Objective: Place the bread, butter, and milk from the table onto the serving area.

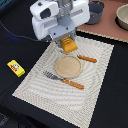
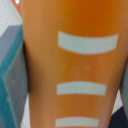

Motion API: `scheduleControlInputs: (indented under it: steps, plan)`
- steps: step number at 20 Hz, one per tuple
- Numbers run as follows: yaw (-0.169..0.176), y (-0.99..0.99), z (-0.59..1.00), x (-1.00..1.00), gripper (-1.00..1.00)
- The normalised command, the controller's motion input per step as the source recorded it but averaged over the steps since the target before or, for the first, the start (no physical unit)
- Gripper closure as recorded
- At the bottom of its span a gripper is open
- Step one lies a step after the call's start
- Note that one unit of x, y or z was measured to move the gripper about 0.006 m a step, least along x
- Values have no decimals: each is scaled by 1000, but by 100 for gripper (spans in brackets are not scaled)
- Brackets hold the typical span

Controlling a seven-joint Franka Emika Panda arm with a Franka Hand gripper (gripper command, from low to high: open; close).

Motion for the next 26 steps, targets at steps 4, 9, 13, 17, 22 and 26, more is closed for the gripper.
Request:
scheduleControlInputs:
  steps: [4, 9, 13, 17, 22, 26]
  plan:
    - [0, -383, -185, 649, 100]
    - [0, -337, -207, 525, 100]
    - [0, -247, -159, 431, 100]
    - [0, -130, -95, 451, -100]
    - [41, 248, 581, 241, -100]
    - [70, 144, 809, 64, -100]
